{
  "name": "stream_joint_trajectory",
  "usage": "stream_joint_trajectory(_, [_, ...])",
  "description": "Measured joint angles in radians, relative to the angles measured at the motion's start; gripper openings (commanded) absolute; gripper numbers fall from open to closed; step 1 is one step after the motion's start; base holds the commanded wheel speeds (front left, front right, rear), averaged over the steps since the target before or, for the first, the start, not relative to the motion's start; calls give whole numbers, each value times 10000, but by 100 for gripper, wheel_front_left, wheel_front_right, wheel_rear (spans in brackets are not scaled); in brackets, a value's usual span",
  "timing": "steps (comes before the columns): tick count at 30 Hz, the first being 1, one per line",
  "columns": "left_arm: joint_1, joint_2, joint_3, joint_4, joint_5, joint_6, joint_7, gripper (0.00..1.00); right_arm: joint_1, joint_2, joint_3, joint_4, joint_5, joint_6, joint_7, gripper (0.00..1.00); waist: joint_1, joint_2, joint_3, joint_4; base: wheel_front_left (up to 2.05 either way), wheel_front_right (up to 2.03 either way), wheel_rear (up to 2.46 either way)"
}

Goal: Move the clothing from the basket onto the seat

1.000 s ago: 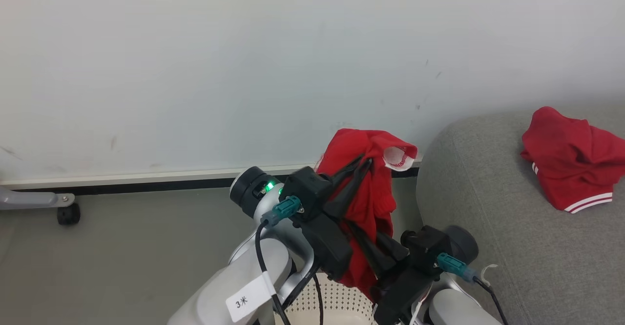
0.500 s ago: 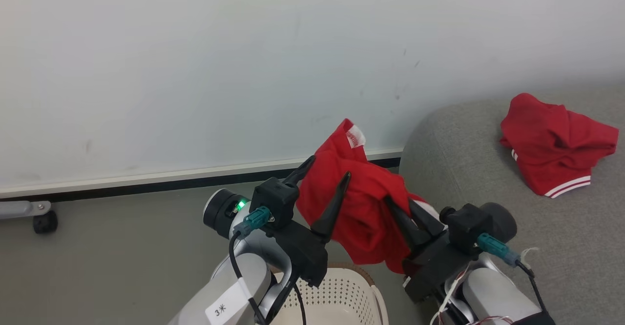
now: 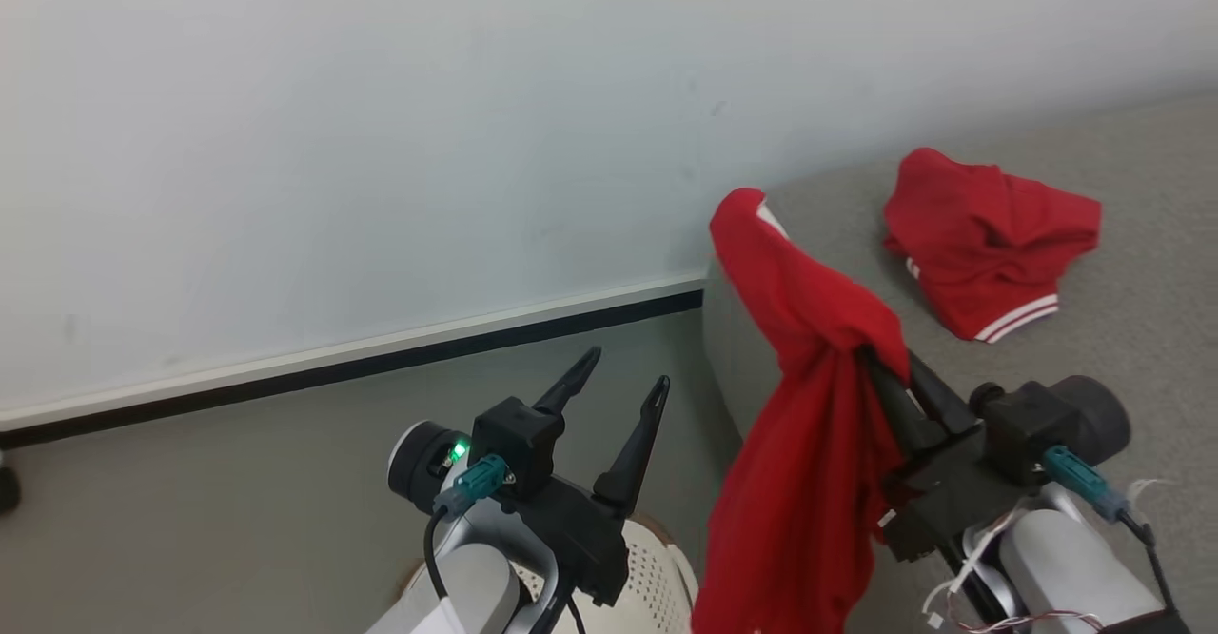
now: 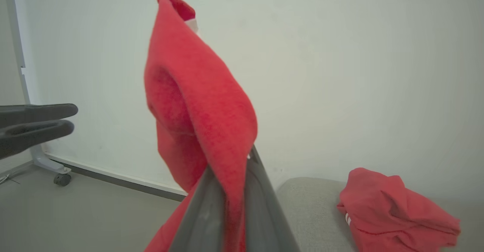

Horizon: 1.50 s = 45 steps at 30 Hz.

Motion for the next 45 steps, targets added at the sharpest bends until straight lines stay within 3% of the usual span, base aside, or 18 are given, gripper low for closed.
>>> stream_joint_trajectory(7, [305,-13,-123,-184,0,2,-96,100,393,-531,-387,-604,-50,-257,0,0,0,0,55,-853,0,0,0])
stream_joint_trajectory(21, [440,-199,-506,-374,84,100,-165,100,8,-1233,-959,-1114,75,-142,182,0,0,0,491,-2428,0,0,0])
stream_joint_trajectory(34, [-98,-176,-575,-696,451,180,-44,100,-2798,-1609,-1231,-692,384,349,545,0,0,0,1565,-2205,0,0,0])
stream_joint_trajectory(39, [-403,96,-493,-961,591,196,50,100,-4297,-1852,-1555,-407,414,424,738,0,1,1,2124,-1924,0,0,0])
stream_joint_trajectory(45, [-893,330,-433,-1388,802,267,222,100,-6022,-2370,-2259,748,660,460,1074,0,2,1,2898,-1575,0,0,0])
